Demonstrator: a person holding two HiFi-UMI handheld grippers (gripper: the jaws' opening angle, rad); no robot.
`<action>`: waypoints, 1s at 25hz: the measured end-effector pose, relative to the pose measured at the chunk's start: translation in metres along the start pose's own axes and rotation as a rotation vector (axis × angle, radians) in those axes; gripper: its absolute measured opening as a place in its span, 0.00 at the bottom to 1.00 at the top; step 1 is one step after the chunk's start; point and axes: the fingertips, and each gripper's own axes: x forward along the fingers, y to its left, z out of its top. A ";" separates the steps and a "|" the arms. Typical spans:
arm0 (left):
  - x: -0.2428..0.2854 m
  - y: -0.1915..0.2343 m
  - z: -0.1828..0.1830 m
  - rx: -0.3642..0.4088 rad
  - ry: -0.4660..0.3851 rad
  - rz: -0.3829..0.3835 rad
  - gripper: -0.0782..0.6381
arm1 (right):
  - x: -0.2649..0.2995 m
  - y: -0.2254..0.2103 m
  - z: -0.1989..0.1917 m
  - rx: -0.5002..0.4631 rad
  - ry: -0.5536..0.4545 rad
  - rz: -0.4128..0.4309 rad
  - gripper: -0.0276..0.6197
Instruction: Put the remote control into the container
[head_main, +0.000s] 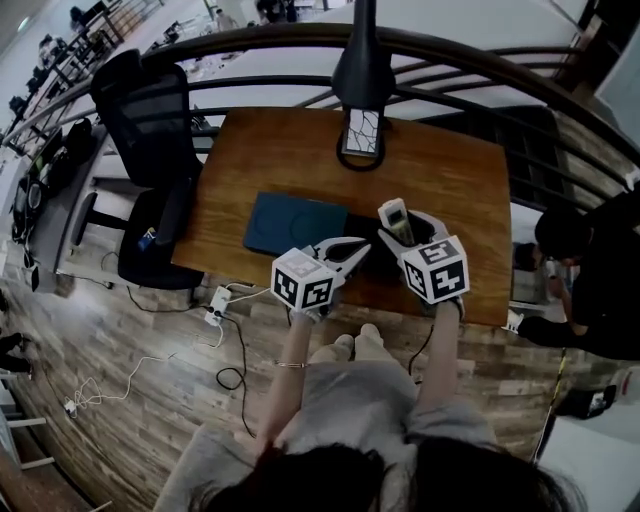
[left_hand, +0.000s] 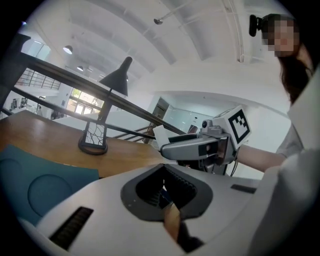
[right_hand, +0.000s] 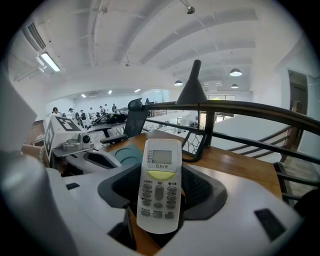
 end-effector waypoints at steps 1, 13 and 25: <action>0.002 0.001 -0.003 -0.008 0.004 0.008 0.11 | 0.003 -0.001 -0.004 -0.006 0.014 0.015 0.43; 0.012 0.020 -0.025 -0.085 0.009 0.114 0.11 | 0.048 0.003 -0.047 -0.097 0.174 0.170 0.43; 0.021 0.035 -0.041 -0.131 -0.036 0.209 0.11 | 0.085 0.007 -0.077 -0.222 0.301 0.307 0.43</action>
